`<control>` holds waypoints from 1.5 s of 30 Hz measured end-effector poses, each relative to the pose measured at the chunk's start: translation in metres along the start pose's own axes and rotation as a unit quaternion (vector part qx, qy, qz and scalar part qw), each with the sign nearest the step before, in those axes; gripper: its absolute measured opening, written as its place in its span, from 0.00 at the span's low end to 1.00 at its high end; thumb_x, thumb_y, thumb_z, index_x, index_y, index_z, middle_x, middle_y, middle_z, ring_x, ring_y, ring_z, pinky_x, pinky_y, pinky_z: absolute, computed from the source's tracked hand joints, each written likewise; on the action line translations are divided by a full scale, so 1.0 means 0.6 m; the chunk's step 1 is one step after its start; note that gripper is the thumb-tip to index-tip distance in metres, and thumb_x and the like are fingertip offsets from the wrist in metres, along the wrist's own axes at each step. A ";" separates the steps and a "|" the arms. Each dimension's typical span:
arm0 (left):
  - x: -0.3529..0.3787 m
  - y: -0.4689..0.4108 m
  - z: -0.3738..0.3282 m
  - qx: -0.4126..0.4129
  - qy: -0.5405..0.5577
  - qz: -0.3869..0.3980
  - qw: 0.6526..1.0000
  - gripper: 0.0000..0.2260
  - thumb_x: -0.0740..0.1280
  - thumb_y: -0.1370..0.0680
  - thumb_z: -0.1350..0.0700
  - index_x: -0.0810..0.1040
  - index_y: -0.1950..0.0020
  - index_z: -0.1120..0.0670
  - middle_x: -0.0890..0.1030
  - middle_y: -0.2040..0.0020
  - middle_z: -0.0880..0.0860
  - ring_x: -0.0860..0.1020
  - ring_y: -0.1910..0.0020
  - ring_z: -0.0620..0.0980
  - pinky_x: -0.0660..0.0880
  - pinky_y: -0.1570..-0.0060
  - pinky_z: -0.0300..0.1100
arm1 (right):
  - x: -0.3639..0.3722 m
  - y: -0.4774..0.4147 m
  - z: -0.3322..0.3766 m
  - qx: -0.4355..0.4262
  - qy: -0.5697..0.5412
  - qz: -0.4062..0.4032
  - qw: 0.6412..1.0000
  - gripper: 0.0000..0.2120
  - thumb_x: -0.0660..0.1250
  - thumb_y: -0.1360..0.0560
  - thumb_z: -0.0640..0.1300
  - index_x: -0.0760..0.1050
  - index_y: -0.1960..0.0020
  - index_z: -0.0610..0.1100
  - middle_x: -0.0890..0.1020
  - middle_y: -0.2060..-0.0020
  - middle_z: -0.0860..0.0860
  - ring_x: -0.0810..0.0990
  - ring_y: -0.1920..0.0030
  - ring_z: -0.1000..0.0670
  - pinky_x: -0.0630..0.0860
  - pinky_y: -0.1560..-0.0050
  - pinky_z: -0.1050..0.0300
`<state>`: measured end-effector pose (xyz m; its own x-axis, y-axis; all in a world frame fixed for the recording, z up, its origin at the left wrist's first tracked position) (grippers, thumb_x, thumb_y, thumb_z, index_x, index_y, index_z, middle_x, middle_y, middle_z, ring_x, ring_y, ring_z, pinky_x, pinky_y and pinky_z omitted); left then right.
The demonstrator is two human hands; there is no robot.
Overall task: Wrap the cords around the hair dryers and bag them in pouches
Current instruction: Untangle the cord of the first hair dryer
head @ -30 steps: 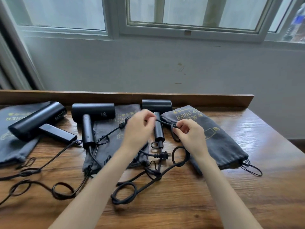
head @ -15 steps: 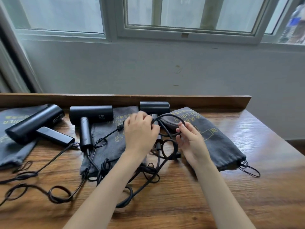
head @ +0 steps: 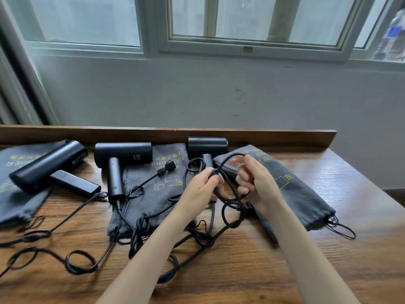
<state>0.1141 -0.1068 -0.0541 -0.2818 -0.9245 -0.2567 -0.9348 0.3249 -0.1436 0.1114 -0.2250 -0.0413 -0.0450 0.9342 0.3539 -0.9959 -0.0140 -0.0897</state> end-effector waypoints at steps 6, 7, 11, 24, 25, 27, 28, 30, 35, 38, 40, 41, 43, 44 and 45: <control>-0.015 0.004 0.026 -0.037 0.123 -0.041 0.991 0.11 0.52 0.19 0.62 0.69 0.59 0.54 0.77 0.70 0.48 0.78 0.61 0.49 0.73 0.57 0.43 | -0.046 -0.005 -0.005 -0.043 -0.377 -0.057 0.923 0.10 0.57 0.26 0.42 0.75 0.52 0.40 0.70 0.70 0.52 0.65 0.75 0.57 0.70 0.72 0.67; -0.024 0.004 0.025 -0.017 0.115 -0.057 0.992 0.11 0.52 0.19 0.62 0.69 0.58 0.55 0.74 0.71 0.48 0.75 0.64 0.48 0.73 0.59 0.42 | -0.052 -0.006 -0.009 -0.029 -0.333 -0.064 0.940 0.09 0.56 0.26 0.39 0.74 0.51 0.40 0.70 0.71 0.52 0.65 0.75 0.57 0.70 0.72 0.67; -0.023 -0.003 0.005 0.044 0.049 -0.057 0.996 0.09 0.53 0.18 0.62 0.69 0.55 0.62 0.66 0.70 0.49 0.65 0.72 0.41 0.65 0.69 0.34 | -0.080 -0.008 0.006 -0.025 0.161 -0.144 0.976 0.18 0.52 0.25 0.30 0.73 0.41 0.40 0.75 0.59 0.50 0.77 0.61 0.55 0.78 0.55 0.60; -0.042 0.006 0.021 -0.056 0.142 -0.072 0.986 0.11 0.54 0.18 0.60 0.70 0.59 0.57 0.81 0.60 0.57 0.82 0.65 0.46 0.75 0.64 0.39 | 0.006 0.025 0.059 -0.299 0.513 -0.035 0.804 0.06 0.63 0.23 0.42 0.77 0.57 0.43 0.77 0.62 0.49 0.74 0.60 0.55 0.69 0.57 0.66; -0.043 0.009 0.024 -0.065 0.153 -0.066 0.984 0.11 0.54 0.18 0.58 0.70 0.59 0.56 0.82 0.59 0.56 0.82 0.64 0.47 0.77 0.64 0.41 | -0.010 0.024 0.064 -0.290 0.487 -0.068 0.821 0.07 0.62 0.22 0.41 0.76 0.58 0.44 0.77 0.64 0.50 0.73 0.62 0.55 0.69 0.59 0.66; -0.052 0.013 0.026 -0.073 0.187 -0.074 0.977 0.12 0.54 0.18 0.57 0.70 0.58 0.56 0.82 0.61 0.55 0.81 0.67 0.47 0.77 0.70 0.39 | -0.041 0.019 0.065 -0.247 0.430 -0.123 0.859 0.10 0.59 0.20 0.42 0.72 0.59 0.48 0.73 0.68 0.53 0.70 0.68 0.56 0.67 0.65 0.65; -0.061 0.015 0.030 -0.078 0.210 -0.091 0.970 0.12 0.53 0.17 0.57 0.69 0.58 0.57 0.82 0.64 0.54 0.80 0.72 0.47 0.75 0.74 0.36 | -0.063 0.018 0.065 -0.220 0.375 -0.155 0.887 0.11 0.57 0.19 0.44 0.70 0.59 0.49 0.70 0.70 0.54 0.68 0.71 0.57 0.66 0.69 0.65; -0.080 0.019 0.038 -0.083 0.242 -0.122 0.959 0.12 0.52 0.17 0.56 0.69 0.56 0.57 0.82 0.69 0.53 0.76 0.77 0.46 0.71 0.77 0.34 | -0.114 0.019 0.064 -0.177 0.247 -0.219 0.927 0.12 0.53 0.18 0.44 0.68 0.60 0.49 0.65 0.72 0.54 0.64 0.76 0.59 0.62 0.75 0.66; -0.076 0.021 0.021 -0.051 0.243 -0.108 0.963 0.11 0.54 0.18 0.56 0.74 0.52 0.55 0.81 0.65 0.52 0.75 0.73 0.45 0.75 0.70 0.36 | -0.128 0.016 0.056 -0.155 0.394 -0.195 0.885 0.10 0.57 0.20 0.43 0.71 0.59 0.51 0.69 0.71 0.56 0.65 0.73 0.58 0.63 0.70 0.63; -0.065 0.015 -0.001 -0.004 0.300 -0.095 0.949 0.11 0.55 0.19 0.59 0.77 0.52 0.53 0.82 0.60 0.51 0.78 0.63 0.46 0.76 0.59 0.39 | -0.105 0.014 0.026 -0.112 0.387 -0.148 0.903 0.07 0.58 0.20 0.40 0.73 0.51 0.49 0.75 0.68 0.53 0.70 0.70 0.54 0.68 0.69 0.61; -0.059 0.013 -0.012 0.013 0.312 -0.093 0.945 0.12 0.56 0.20 0.62 0.78 0.53 0.52 0.82 0.58 0.49 0.78 0.57 0.46 0.74 0.51 0.41 | -0.082 0.008 -0.001 -0.065 0.378 -0.082 0.920 0.09 0.58 0.21 0.37 0.74 0.48 0.50 0.80 0.61 0.53 0.76 0.64 0.54 0.74 0.64 0.62; -0.056 0.012 -0.015 0.013 0.314 -0.096 0.944 0.14 0.56 0.20 0.63 0.79 0.55 0.51 0.83 0.58 0.47 0.78 0.56 0.45 0.73 0.49 0.41 | -0.068 0.006 -0.012 -0.054 0.406 -0.047 0.911 0.11 0.59 0.21 0.37 0.75 0.47 0.50 0.81 0.56 0.54 0.78 0.57 0.55 0.75 0.56 0.62; -0.048 0.011 -0.020 0.015 0.307 -0.099 0.947 0.20 0.55 0.20 0.66 0.82 0.60 0.49 0.83 0.61 0.43 0.77 0.54 0.43 0.71 0.49 0.40 | -0.051 0.008 -0.001 -0.105 0.502 -0.050 0.857 0.10 0.62 0.22 0.38 0.77 0.45 0.48 0.78 0.47 0.54 0.74 0.43 0.56 0.68 0.42 0.64; -0.045 0.010 -0.023 0.019 0.300 -0.100 0.948 0.22 0.55 0.20 0.67 0.83 0.62 0.48 0.83 0.62 0.42 0.77 0.54 0.42 0.71 0.49 0.38 | -0.044 0.017 0.023 -0.164 0.526 -0.082 0.831 0.09 0.63 0.23 0.38 0.78 0.46 0.47 0.77 0.47 0.55 0.72 0.41 0.57 0.64 0.39 0.66; -0.041 0.008 -0.025 0.028 0.293 -0.096 0.951 0.23 0.54 0.20 0.68 0.83 0.62 0.49 0.83 0.62 0.41 0.77 0.54 0.41 0.70 0.50 0.36 | -0.034 0.030 0.046 -0.222 0.521 -0.105 0.818 0.09 0.65 0.24 0.37 0.78 0.48 0.48 0.77 0.48 0.55 0.72 0.42 0.57 0.64 0.40 0.67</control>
<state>0.1133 -0.0853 -0.0341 -0.1938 -0.9152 0.3534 -0.9729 0.1328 -0.1895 0.0920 -0.2542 -0.0244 0.4459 0.6993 -0.5588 -0.8355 0.1011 -0.5401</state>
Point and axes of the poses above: each hand's wrist, its own y-axis away from the middle knuckle, its own x-axis out of the palm, z = x × y, the point moved 9 cm from there along -y, towards the middle knuckle
